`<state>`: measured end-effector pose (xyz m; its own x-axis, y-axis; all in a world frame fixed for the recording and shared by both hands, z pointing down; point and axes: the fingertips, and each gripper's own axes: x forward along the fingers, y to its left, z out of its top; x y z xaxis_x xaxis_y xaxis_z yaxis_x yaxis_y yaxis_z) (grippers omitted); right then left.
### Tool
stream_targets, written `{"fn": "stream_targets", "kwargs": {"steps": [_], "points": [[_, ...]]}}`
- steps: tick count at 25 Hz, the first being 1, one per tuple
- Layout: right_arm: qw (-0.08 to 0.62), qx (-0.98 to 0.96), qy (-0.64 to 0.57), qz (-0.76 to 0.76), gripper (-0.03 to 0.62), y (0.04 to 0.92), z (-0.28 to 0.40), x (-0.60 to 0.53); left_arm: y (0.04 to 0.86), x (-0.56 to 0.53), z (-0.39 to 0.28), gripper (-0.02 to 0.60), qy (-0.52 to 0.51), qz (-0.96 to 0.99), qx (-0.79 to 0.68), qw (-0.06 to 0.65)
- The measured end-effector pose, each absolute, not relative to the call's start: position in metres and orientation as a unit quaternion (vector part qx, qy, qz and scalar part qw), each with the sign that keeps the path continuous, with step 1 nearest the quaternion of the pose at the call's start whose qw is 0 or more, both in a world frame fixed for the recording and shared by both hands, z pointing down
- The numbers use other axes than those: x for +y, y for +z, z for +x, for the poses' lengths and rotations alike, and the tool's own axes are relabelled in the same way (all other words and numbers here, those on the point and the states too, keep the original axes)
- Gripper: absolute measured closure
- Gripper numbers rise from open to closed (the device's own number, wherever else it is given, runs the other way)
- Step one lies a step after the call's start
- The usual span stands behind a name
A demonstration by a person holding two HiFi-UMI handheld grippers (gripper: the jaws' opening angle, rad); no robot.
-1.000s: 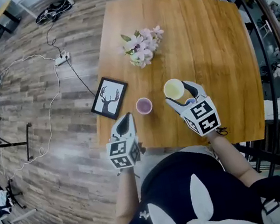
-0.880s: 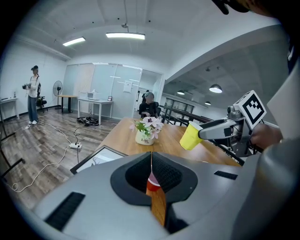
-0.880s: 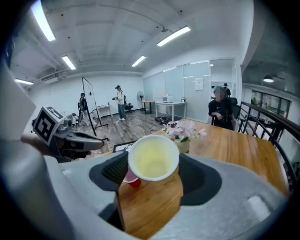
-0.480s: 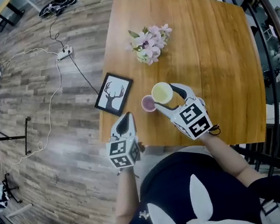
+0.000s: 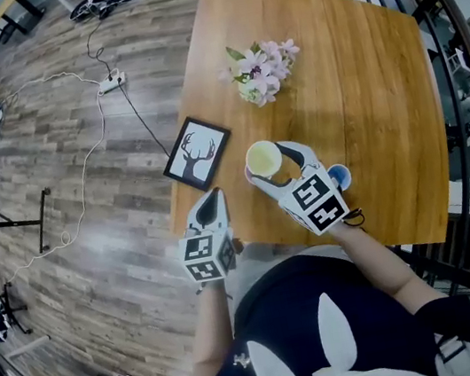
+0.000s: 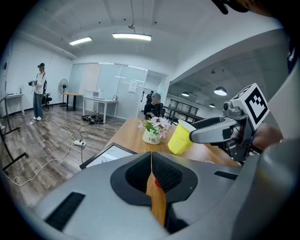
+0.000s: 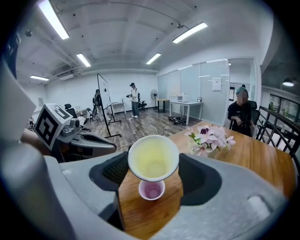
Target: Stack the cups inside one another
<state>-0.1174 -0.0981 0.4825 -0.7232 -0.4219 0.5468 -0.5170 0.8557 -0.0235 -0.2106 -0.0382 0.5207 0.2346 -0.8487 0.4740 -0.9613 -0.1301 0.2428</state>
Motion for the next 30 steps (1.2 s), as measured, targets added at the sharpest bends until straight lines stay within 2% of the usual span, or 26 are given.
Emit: {"fn": "stream_targets", "kwargs": {"steps": [30], "points": [[0.349, -0.89, 0.148, 0.255, 0.258, 0.575, -0.128, -0.093, 0.536, -0.037, -0.232, 0.56, 0.129, 0.753, -0.587, 0.269]]}}
